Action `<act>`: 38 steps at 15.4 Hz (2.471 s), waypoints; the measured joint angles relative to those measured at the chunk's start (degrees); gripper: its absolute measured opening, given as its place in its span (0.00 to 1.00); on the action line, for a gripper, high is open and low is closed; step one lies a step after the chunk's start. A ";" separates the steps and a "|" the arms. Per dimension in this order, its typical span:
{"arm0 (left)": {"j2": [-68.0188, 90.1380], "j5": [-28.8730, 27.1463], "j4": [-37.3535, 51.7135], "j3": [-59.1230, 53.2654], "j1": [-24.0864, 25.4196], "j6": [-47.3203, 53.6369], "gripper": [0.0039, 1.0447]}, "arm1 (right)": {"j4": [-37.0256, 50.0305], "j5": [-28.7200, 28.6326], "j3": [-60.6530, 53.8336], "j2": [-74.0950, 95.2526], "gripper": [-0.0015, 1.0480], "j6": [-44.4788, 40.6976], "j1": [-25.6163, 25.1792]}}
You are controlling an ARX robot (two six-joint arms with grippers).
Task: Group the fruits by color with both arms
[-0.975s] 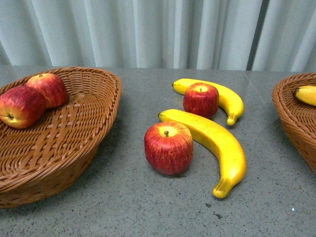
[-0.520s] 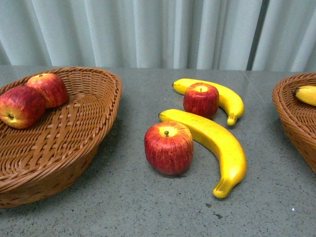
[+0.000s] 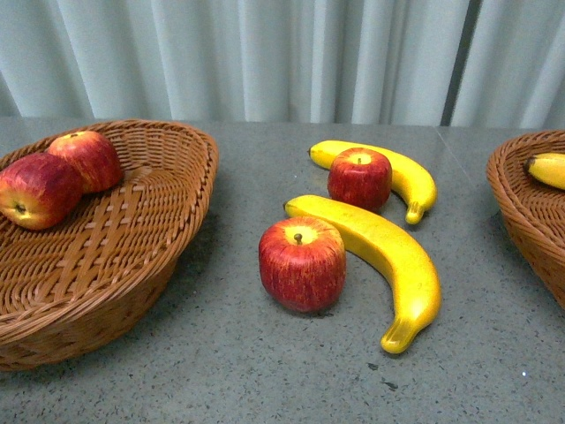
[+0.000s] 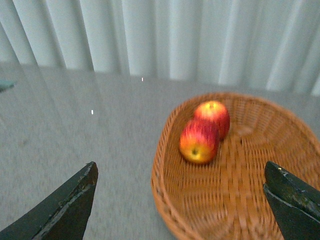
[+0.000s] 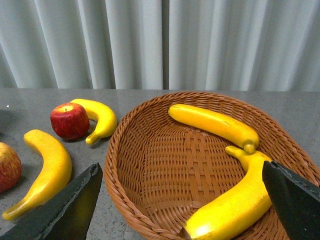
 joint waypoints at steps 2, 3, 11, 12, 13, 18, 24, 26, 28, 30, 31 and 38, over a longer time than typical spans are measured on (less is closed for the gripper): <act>13.35 8.35 10.29 5.99 0.68 3.37 0.94 | -0.02 0.02 0.00 0.00 0.94 0.00 0.00; 21.42 13.64 13.60 9.92 -0.55 5.01 0.94 | -0.02 0.00 0.00 0.00 0.94 0.00 0.00; 64.98 36.24 8.41 35.67 -13.84 10.64 0.94 | 0.00 0.00 0.00 0.00 0.94 0.00 0.00; 67.78 36.41 9.20 35.91 -15.08 10.54 0.94 | 0.00 0.02 0.00 0.00 0.94 0.00 0.00; 69.64 36.41 9.92 35.91 -15.98 10.45 0.94 | 0.00 0.02 0.00 0.00 0.94 0.00 0.00; 74.58 36.52 12.22 35.91 -17.31 7.87 0.94 | 0.00 0.00 0.00 0.00 0.94 0.00 0.00; 76.22 39.47 9.86 35.89 -16.96 7.45 0.63 | 0.00 0.02 0.00 0.00 0.94 0.00 0.00; 75.87 39.45 9.05 35.89 -16.92 7.69 0.59 | 0.00 0.02 0.00 0.00 0.94 0.00 0.00; 74.71 38.77 7.37 35.91 -16.44 7.82 0.58 | 0.00 0.02 0.00 0.00 0.94 0.00 0.00; 70.40 36.00 6.93 36.70 -14.69 7.26 0.58 | -0.02 0.02 0.00 0.00 0.94 0.00 0.00; 68.48 34.32 6.95 37.46 -13.68 6.34 0.58 | 0.00 0.02 0.00 0.00 0.94 0.00 0.00; 54.21 18.60 -1.62 32.00 -1.31 -7.76 0.57 | 0.00 0.02 0.00 0.00 0.94 0.00 0.00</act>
